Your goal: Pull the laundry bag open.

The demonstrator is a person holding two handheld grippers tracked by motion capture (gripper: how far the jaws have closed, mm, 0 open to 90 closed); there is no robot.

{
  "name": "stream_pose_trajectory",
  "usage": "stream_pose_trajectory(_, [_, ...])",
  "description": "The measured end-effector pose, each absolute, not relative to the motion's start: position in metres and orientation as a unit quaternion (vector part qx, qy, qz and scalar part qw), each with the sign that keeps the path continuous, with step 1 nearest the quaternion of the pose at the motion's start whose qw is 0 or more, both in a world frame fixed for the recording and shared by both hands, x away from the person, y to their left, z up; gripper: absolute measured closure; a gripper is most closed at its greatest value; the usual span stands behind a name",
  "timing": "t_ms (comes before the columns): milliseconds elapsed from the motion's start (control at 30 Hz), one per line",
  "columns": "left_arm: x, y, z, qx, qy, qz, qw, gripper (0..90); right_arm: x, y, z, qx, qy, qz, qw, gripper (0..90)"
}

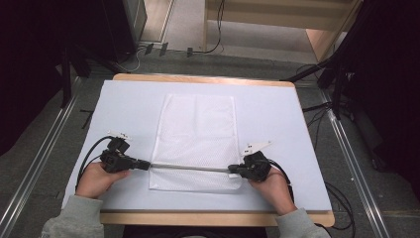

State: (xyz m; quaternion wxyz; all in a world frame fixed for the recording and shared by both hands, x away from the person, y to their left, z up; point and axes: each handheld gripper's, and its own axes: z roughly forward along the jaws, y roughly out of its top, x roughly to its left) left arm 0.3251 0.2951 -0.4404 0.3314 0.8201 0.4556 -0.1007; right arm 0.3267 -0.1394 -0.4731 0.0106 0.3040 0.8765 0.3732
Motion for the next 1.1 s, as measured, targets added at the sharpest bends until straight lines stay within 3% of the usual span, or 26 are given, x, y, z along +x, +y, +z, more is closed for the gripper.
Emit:
stream_pose_trajectory(433, [0.318, 0.296, -0.443, 0.819, 0.449, -0.102, 0.343, 87.1, 0.329, -0.136, -0.47, 0.305, 0.881, 0.361, 0.014, 90.0])
stream_pose_trajectory(567, [0.316, 0.296, -0.441, 0.823, 0.439, -0.085, 0.349, 85.8, 0.331, -0.134, -0.469, 0.304, 0.881, 0.363, 0.009, 86.1])
stream_pose_trajectory(1100, [0.315, 0.303, -0.431, 0.809, 0.442, -0.002, 0.388, 43.3, 0.336, -0.14, -0.46, 0.326, 0.86, 0.393, 0.012, 56.5])
